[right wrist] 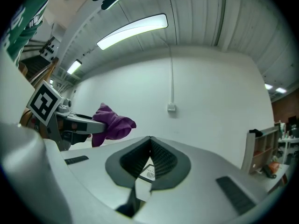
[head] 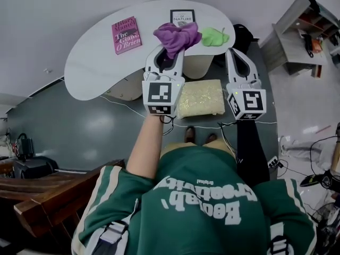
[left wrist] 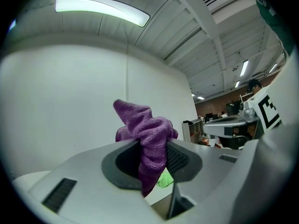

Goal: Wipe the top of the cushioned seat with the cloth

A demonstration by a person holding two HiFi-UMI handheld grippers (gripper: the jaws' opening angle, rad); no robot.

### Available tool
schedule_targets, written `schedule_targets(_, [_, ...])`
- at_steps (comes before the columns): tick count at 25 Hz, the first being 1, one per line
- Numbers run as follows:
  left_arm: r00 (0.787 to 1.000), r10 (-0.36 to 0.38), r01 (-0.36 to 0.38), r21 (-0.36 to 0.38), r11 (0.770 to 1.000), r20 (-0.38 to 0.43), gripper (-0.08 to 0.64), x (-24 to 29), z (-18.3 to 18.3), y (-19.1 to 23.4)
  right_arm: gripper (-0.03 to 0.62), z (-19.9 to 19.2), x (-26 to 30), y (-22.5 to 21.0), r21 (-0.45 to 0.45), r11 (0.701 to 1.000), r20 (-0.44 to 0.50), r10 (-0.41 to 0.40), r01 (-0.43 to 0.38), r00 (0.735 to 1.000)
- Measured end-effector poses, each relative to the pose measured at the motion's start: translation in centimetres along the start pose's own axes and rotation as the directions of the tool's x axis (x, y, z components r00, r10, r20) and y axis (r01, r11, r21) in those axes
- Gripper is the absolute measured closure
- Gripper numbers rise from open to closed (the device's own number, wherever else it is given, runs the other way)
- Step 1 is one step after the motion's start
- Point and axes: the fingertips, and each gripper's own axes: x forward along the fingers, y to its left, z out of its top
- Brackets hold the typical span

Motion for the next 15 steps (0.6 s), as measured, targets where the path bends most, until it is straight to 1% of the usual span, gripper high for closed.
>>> schedule_targets(7, [1.000, 0.006, -0.006, 0.025, 1.000, 0.018, 0.428, -0.6, 1.3, 0.2, 0.583, 1.5, -0.4, 0.0, -0.009, 1.000, 0.028, -0.004, 0.004, 1.000])
schedule_targets(10, [1.000, 0.000, -0.001, 0.040, 0.999, 0.029, 0.428, -0.9, 1.6, -0.2, 0.583, 1.6, -0.4, 0.3, 0.010, 1.000, 0.032, 0.003, -0.003, 0.999])
schedule_targets(15, [0.999, 0.000, -0.002, 0.043, 0.999, 0.040, 0.428, -1.2, 1.8, -0.4, 0.583, 1.6, -0.5, 0.2, 0.029, 1.000, 0.035, 0.003, -0.004, 0.999])
